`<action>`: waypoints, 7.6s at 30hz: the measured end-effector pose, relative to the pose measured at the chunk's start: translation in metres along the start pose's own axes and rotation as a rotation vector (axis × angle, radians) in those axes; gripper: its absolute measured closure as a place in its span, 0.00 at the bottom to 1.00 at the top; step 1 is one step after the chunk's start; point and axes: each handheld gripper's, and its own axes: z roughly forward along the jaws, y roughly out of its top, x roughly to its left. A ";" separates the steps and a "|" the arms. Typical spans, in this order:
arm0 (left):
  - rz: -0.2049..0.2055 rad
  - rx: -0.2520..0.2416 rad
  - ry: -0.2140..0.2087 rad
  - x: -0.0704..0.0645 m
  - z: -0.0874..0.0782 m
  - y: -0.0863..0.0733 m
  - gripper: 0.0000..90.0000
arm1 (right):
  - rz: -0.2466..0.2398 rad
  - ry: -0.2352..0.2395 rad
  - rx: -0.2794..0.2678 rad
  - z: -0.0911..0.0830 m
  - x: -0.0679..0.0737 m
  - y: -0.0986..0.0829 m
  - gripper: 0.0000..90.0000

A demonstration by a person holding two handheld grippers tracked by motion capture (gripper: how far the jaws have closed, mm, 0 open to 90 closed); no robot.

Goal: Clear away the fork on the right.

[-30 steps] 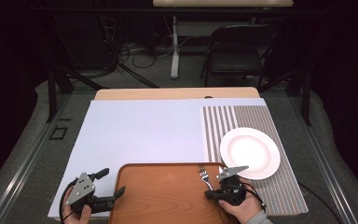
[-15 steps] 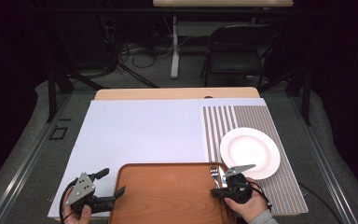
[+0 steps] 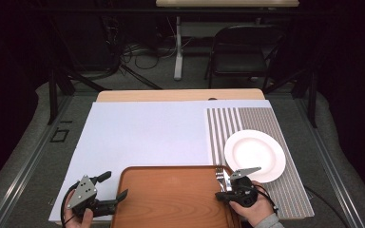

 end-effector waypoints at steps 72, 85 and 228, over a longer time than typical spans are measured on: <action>0.005 0.011 -0.001 0.000 0.000 0.000 0.18 | -0.180 -0.259 -0.168 -0.069 -0.030 0.008 0.05; 0.005 0.011 -0.001 0.000 0.001 0.000 0.18 | -0.206 -0.344 -0.161 -0.077 -0.041 0.005 0.00; -0.001 0.021 -0.010 0.001 0.003 0.000 0.18 | -0.543 -0.768 0.029 -0.046 -0.077 -0.012 0.00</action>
